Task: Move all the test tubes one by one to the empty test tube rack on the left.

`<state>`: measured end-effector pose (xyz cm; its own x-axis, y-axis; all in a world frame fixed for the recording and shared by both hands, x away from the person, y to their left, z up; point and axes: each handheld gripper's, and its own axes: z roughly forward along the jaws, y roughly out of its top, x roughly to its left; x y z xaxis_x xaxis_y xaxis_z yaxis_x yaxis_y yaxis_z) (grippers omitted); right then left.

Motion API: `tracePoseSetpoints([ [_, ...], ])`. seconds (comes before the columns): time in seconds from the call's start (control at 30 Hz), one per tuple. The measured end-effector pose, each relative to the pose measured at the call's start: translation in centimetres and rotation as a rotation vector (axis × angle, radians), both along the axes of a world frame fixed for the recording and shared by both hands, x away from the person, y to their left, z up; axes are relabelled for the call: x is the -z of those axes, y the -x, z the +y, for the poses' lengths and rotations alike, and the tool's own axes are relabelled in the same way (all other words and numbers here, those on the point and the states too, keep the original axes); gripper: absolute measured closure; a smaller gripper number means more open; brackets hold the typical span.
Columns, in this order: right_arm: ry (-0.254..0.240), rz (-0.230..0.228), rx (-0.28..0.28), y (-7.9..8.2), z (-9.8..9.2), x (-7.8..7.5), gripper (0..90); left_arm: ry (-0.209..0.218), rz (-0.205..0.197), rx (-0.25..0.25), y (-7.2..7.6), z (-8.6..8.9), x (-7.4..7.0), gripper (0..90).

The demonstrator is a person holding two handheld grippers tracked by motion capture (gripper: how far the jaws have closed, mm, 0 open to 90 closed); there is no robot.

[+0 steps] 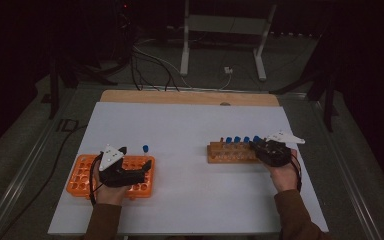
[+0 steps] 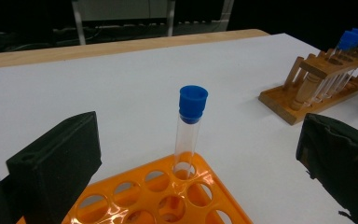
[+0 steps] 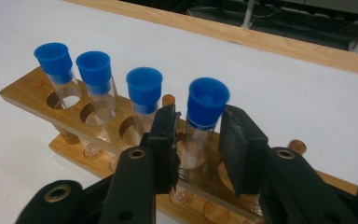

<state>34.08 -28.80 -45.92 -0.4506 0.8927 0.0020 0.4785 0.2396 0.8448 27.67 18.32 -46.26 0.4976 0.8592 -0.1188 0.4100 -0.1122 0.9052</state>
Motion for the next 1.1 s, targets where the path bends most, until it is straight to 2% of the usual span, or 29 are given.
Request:
tracePoseSetpoints([
  [0.13, 0.03, -0.016, -0.003, 0.1, 0.4, 0.1, 70.7, -0.002, 0.003, -0.001, 0.0, 0.1, 0.0, 0.7],
  [0.37, 0.037, -0.031, -0.004, 0.4, 0.7, 0.2, 75.5, -0.002, 0.005, 0.001, 0.0, 0.0, 0.0, 0.8],
  [0.53, 0.01, -0.016, 0.001, 0.4, 0.6, 0.1, 76.9, -0.002, 0.006, 0.003, 0.0, 0.0, 0.1, 0.8],
  [0.8, 0.001, -0.028, 0.007, 0.6, 0.4, -0.2, 77.0, -0.001, 0.005, 0.004, 0.0, 0.0, 0.1, 0.8],
  [1.1, -0.014, -0.038, 0.019, 0.8, 0.1, -1.4, 77.0, 0.0, 0.007, 0.004, 0.0, 0.0, 0.1, 0.8],
])
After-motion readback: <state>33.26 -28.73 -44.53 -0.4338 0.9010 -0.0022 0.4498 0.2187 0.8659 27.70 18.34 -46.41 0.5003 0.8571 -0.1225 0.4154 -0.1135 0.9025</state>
